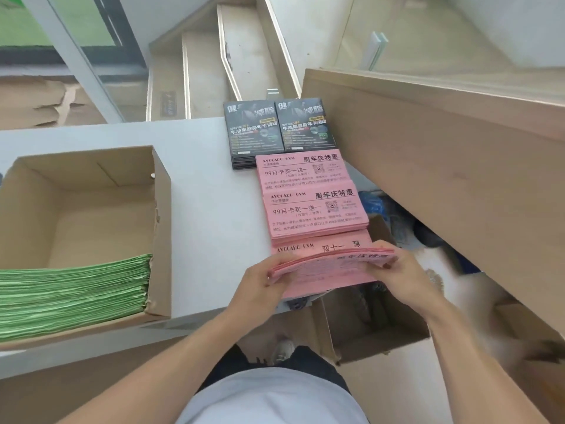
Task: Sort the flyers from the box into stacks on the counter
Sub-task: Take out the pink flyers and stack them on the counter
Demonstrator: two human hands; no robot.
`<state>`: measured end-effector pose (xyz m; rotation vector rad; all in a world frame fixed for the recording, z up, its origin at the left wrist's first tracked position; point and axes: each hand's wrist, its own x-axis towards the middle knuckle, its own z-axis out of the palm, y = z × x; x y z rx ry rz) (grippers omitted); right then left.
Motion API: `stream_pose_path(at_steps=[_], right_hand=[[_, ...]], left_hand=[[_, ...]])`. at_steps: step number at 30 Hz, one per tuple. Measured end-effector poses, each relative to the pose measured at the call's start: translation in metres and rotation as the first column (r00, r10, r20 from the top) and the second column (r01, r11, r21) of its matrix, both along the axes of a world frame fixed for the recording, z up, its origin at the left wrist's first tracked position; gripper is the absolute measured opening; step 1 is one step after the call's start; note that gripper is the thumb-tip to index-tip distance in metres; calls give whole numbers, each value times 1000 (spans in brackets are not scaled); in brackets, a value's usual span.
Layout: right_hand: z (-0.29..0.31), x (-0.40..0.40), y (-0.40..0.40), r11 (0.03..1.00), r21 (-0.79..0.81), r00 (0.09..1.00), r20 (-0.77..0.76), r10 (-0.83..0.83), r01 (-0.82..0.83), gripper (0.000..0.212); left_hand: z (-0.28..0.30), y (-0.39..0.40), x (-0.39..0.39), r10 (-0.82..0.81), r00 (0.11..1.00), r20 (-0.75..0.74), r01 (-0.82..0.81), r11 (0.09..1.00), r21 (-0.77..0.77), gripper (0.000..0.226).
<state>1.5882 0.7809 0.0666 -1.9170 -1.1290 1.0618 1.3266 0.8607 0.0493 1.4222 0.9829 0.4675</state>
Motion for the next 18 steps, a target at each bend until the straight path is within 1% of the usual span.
stream_pose_path(at_steps=[1, 4, 7, 9, 10, 11, 12, 14, 15, 16, 17, 18], right_hand=[[-6, 2, -2, 999, -33, 1000, 18, 8, -7, 36], [-13, 0, -2, 999, -24, 999, -4, -35, 35, 38], [-11, -1, -2, 994, 14, 994, 12, -111, 111, 34], [-10, 4, -2, 986, 34, 986, -28, -164, 165, 31], [-10, 5, -1, 985, 25, 985, -30, -171, 172, 28], [-11, 6, 0, 989, -11, 989, 34, -146, 146, 26], [-11, 5, 1, 991, -68, 983, 154, -104, 115, 27], [-22, 4, 3, 984, -161, 910, 415, -2, 75, 41], [-26, 3, 3, 979, -177, 887, 462, -11, 105, 51], [-25, 3, 1, 971, -177, 890, 451, -64, 159, 60], [-24, 5, -1, 966, -163, 901, 418, -115, 199, 63], [-21, 8, -4, 968, -156, 918, 376, -125, 196, 63]], left_hand=[[-7, -3, 2, 24, 999, -38, -25, 1000, -8, 46], [-21, -7, 6, 75, 991, -108, -76, 997, -5, 39], [-17, -9, 10, 120, 990, -71, -121, 993, -1, 34], [-13, -10, 15, 154, 987, -47, -154, 988, -1, 32], [-14, -11, 17, 182, 981, -73, -181, 983, 17, 33], [-17, -11, 19, 213, 968, -134, -208, 977, 49, 38], [-20, -10, 20, 244, 944, -221, -232, 970, 79, 51], [-30, -10, 17, 236, 880, -413, -212, 972, 103, 88], [-35, -12, 15, 194, 848, -493, -154, 981, 122, 104], [-39, -15, 14, 144, 822, -551, -75, 986, 146, 116], [-41, -18, 13, 105, 804, -585, -1, 985, 174, 120], [-42, -21, 13, 88, 797, -597, 50, 976, 211, 116]])
